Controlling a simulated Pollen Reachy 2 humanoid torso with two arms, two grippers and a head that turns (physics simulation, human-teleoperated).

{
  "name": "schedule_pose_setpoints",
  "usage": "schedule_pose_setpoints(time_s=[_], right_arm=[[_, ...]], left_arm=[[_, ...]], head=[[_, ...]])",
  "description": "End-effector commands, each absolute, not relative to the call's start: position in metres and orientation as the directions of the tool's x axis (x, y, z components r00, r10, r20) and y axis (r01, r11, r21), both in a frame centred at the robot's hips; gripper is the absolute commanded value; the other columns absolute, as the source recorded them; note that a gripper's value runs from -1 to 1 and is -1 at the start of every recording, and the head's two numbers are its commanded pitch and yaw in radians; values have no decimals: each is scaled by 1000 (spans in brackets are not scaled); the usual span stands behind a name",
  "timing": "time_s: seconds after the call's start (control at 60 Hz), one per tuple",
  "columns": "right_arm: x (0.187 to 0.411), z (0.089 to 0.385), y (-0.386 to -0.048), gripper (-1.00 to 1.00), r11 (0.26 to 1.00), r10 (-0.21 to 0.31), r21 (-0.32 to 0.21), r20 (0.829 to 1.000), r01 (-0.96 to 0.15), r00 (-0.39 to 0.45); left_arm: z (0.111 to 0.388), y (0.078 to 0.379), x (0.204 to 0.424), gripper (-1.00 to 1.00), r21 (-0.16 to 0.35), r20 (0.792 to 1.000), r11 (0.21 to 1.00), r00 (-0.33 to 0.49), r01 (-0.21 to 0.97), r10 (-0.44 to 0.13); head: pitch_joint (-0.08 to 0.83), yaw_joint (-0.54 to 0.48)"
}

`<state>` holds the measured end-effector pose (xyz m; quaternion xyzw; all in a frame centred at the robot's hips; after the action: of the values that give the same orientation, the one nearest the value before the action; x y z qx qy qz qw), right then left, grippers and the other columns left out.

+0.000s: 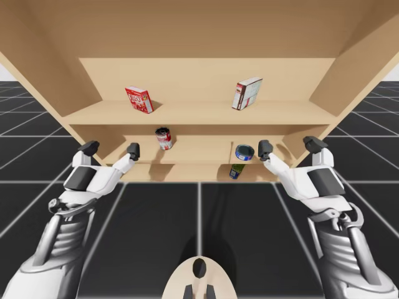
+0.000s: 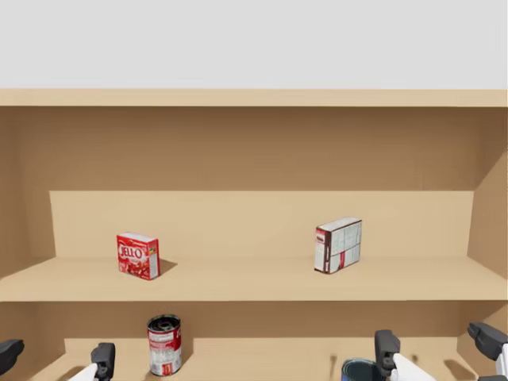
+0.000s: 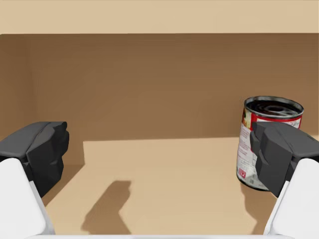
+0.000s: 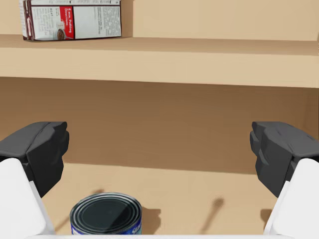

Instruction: Find the tomato soup can on the shelf and bring it to me.

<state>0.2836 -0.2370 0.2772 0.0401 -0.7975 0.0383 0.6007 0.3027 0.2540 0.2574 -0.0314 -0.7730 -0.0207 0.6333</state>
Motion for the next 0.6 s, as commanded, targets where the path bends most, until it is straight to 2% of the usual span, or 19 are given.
schedule_pose_setpoints(time_s=[0.017, 0.083, 0.25, 0.4, 0.6], right_arm=[[284, 276, -238, -1000, 995, -29, 0, 961, -105, -276], [283, 277, -238, -1000, 995, -42, 15, 961, -101, -274], [280, 277, -238, -1000, 993, -32, -1, 961, -120, -275], [279, 273, -237, -1000, 993, -30, -1, 964, -118, -264], [276, 271, -237, -1000, 993, -28, -3, 965, -120, -261]], left_arm=[[256, 254, 303, -1000, -7, 980, 997, -199, 73, 21], [256, 254, 303, -1000, -5, 980, 997, -198, 72, 19], [254, 254, 303, -1000, -8, 981, 998, -195, 70, 22], [251, 253, 303, -1000, 1, 982, 997, -190, 74, 13], [251, 251, 303, -1000, 6, 982, 996, -191, 85, 10]], head=[[5, -10], [10, -11], [64, 2], [168, 35], [303, 137]])
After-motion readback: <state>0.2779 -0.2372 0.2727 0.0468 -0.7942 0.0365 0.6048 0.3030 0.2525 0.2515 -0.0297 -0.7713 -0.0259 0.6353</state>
